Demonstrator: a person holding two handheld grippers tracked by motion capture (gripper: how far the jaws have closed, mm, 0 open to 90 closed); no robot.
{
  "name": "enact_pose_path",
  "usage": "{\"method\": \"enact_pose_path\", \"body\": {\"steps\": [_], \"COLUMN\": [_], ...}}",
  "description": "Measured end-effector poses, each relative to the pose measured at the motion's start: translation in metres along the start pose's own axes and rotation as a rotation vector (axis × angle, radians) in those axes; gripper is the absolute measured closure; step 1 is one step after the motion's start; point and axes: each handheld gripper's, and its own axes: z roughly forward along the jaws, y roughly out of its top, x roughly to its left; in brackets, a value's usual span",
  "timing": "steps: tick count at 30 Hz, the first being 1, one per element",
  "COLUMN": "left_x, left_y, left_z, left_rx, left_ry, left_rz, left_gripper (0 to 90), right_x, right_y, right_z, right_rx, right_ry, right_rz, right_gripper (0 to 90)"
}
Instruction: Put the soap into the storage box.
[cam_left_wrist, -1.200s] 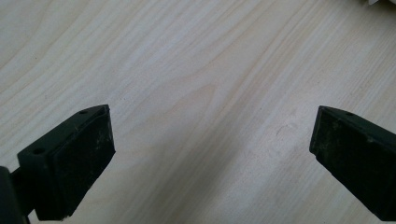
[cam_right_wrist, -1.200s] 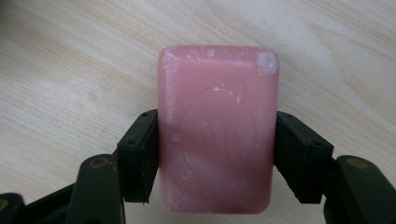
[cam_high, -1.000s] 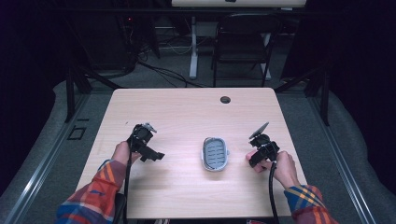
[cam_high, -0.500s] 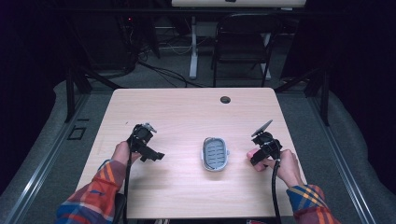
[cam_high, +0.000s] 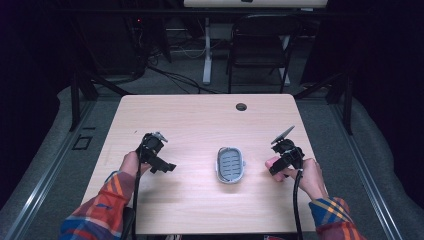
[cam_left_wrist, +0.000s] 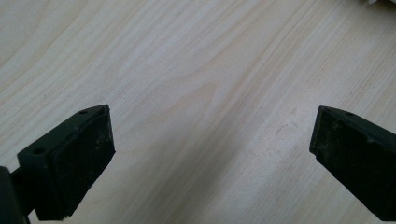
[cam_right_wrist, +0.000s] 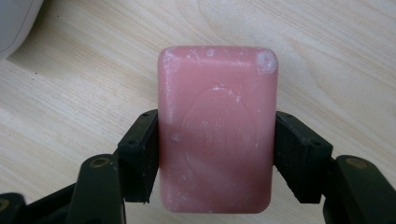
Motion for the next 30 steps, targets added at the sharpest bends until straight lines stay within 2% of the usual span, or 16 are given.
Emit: {"method": "enact_pose_path", "body": {"steps": [6, 10, 11, 12, 16, 19, 21, 22, 23, 27, 28, 30], "left_x": [-0.001, -0.001, 0.000, 0.000, 0.000, 0.000, 0.000, 0.000, 0.000, 0.000, 0.000, 0.000], "left_y": [0.000, 0.000, 0.000, 0.000, 0.000, 0.000, 0.000, -0.001, -0.001, 0.000, 0.000, 0.000], "left_z": [0.000, 0.000, 0.000, 0.000, -0.001, -0.001, -0.001, -0.001, -0.001, -0.001, -0.001, 0.000], "left_rx": [-0.002, -0.002, -0.004, -0.002, -0.002, -0.003, -0.004, -0.004, -0.004, -0.005, -0.004, -0.004], "left_ry": [0.003, 0.004, 0.002, 0.001, 0.002, 0.002, 0.002, 0.002, 0.002, 0.000, 0.000, -0.002], "left_rz": [0.000, 0.000, 0.000, 0.000, 0.000, -0.001, -0.001, -0.001, -0.002, -0.002, -0.001, -0.001], "left_gripper": [0.0, 0.0, 0.0, 0.0, 0.0, 0.0, 0.0, 0.0, 0.0, 0.0, 0.0, 0.0], "right_x": [0.001, 0.002, 0.002, 0.003, 0.003, 0.004, 0.003, 0.004, 0.004, 0.005, 0.006, 0.007], "right_y": [-0.001, 0.000, 0.001, 0.000, 0.001, 0.000, 0.002, 0.001, 0.001, 0.003, 0.003, 0.006], "right_z": [-0.005, -0.008, -0.011, -0.010, -0.014, -0.012, -0.015, -0.015, -0.015, -0.020, -0.019, -0.023], "right_rx": [-0.029, -0.024, -0.003, -0.028, 0.001, -0.022, 0.002, -0.022, -0.022, -0.014, -0.026, -0.013], "right_ry": [0.001, 0.005, 0.000, 0.010, 0.001, 0.002, 0.000, 0.001, 0.001, 0.000, -0.001, -0.004], "right_rz": [0.006, 0.001, -0.028, -0.012, -0.037, -0.018, -0.038, -0.020, -0.020, -0.034, -0.027, -0.047], "right_gripper": [37.2, 37.2, 37.2, 37.2, 37.2, 37.2, 37.2, 37.2, 37.2, 37.2, 37.2, 37.2]}}
